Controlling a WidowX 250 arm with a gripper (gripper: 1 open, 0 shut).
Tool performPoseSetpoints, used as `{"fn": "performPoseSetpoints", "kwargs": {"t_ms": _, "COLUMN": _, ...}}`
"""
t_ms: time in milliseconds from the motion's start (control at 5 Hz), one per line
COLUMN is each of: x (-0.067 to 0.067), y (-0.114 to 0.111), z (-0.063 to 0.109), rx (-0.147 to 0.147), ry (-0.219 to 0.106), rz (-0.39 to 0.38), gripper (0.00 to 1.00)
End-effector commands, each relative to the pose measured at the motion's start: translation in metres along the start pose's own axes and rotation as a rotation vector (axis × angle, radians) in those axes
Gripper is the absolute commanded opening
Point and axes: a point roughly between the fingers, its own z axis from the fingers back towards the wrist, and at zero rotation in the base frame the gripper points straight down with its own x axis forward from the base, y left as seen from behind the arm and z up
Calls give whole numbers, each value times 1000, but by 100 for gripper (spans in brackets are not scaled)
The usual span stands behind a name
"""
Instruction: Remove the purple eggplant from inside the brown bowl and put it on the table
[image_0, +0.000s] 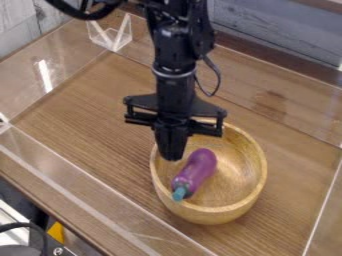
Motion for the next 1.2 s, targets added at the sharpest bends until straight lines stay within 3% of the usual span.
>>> {"fn": "performPoseSetpoints", "kwargs": {"t_ms": 0, "x": 3, "y": -8, "z": 13, "rx": -7, "ry": -50, "rz": 24, "gripper": 100}}
{"fn": "performPoseSetpoints", "kwargs": {"t_ms": 200, "x": -1, "y": -15, "z": 13, "rx": 1, "ry": -54, "rz": 47, "gripper": 100}}
{"fn": "performPoseSetpoints", "kwargs": {"t_ms": 400, "x": -4, "y": -11, "z": 18, "rx": 8, "ry": -57, "rz": 51, "gripper": 0}}
{"fn": "performPoseSetpoints", "kwargs": {"t_ms": 600, "x": -6, "y": -7, "z": 23, "rx": 15, "ry": -60, "rz": 55, "gripper": 0}}
{"fn": "performPoseSetpoints", "kwargs": {"t_ms": 1000, "x": -21, "y": -2, "z": 29, "rx": 29, "ry": -69, "rz": 165, "gripper": 0}}
